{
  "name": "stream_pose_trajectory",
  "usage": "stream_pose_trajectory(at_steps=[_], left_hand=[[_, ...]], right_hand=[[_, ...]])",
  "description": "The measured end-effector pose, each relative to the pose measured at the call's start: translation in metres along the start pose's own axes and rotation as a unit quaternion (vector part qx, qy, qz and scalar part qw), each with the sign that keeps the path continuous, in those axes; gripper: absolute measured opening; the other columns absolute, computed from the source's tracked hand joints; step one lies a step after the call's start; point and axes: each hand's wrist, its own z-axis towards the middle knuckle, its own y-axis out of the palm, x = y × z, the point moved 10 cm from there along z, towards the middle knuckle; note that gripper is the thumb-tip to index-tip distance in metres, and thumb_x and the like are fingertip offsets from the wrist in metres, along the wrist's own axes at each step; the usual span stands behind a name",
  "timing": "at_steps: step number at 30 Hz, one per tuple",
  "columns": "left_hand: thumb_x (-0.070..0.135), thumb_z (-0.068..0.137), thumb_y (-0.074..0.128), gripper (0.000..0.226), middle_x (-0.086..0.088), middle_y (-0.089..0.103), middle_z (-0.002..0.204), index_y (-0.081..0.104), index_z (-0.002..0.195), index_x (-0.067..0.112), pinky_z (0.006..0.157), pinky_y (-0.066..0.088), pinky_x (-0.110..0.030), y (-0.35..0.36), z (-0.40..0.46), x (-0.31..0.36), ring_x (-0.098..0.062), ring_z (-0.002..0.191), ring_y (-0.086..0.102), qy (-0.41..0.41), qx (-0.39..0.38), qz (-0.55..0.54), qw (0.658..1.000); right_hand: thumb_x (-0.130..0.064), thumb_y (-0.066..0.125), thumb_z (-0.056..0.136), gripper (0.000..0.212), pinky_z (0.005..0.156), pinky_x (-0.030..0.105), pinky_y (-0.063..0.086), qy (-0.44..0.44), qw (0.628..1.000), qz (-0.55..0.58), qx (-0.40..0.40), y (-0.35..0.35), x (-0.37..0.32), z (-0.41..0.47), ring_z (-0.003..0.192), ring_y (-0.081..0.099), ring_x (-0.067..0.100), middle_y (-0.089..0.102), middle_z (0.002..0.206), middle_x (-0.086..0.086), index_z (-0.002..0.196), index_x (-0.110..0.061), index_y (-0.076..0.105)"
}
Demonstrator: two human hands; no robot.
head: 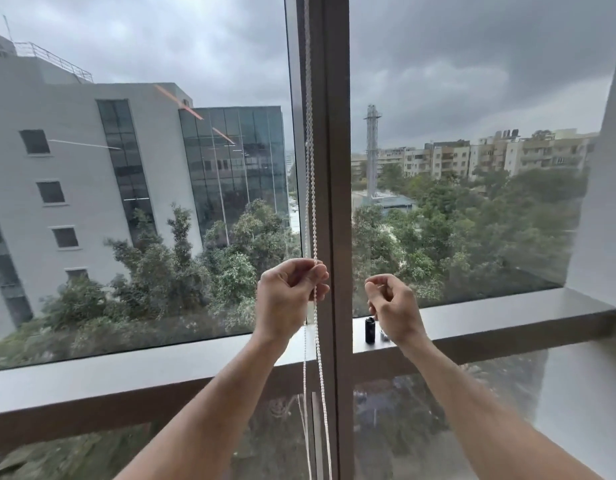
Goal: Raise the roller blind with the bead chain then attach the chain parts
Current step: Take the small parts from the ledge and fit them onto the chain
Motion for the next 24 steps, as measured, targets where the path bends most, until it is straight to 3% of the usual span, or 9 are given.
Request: stream_pose_trajectory(at_steps=[4,7,13,18,24], left_hand=[[0.017,0.078,0.075,0.006,-0.007,0.076,0.073,0.077,0.078,0.022,0.057,0.057,-0.026,0.007,-0.01,-0.043,-0.019,0.061,0.071,-0.034,0.0,-0.005,0.999],[0.021,0.076,0.076,0.004,-0.006,0.076,0.072,0.075,0.08,0.021,0.061,0.059,-0.034,0.011,-0.015,-0.066,-0.021,0.06,0.07,-0.043,0.004,0.008,0.999],[0.006,0.082,0.075,0.015,-0.005,0.076,0.072,0.076,0.079,0.021,0.06,0.056,-0.023,0.025,-0.03,-0.114,-0.017,0.061,0.071,-0.076,0.006,0.034,0.996],[0.019,0.078,0.078,0.006,-0.005,0.077,0.074,0.078,0.08,0.024,0.066,0.06,-0.031,0.028,-0.046,-0.152,-0.019,0.065,0.073,-0.105,0.008,0.058,0.993],[0.03,0.075,0.079,0.008,-0.006,0.076,0.074,0.078,0.082,0.03,0.072,0.061,-0.042,0.038,-0.071,-0.188,-0.022,0.067,0.072,-0.138,0.0,0.077,0.987]], right_hand=[[-0.022,0.062,0.096,0.009,0.06,0.034,0.052,0.043,0.997,-0.064,0.014,-0.009,0.06,0.003,0.065,0.059,0.017,0.063,0.072,-0.002,0.089,-0.027,0.063],[-0.021,0.064,0.094,0.003,0.07,0.039,0.056,0.079,0.99,-0.117,0.015,-0.012,0.101,0.004,0.075,0.066,0.023,0.068,0.078,0.001,0.096,-0.02,0.064],[-0.02,0.067,0.09,0.03,0.083,0.035,0.047,0.121,0.969,-0.215,-0.014,-0.009,0.161,0.007,0.091,0.06,0.025,0.063,0.1,0.009,0.117,-0.009,0.061],[-0.024,0.068,0.09,0.05,0.1,0.039,0.043,0.157,0.955,-0.248,-0.051,-0.004,0.195,0.01,0.117,0.056,0.03,0.057,0.127,0.016,0.133,-0.004,0.052],[-0.022,0.069,0.09,0.056,0.109,0.038,0.04,0.175,0.948,-0.249,-0.088,0.002,0.218,0.019,0.126,0.053,0.032,0.052,0.138,0.019,0.139,-0.003,0.05]])
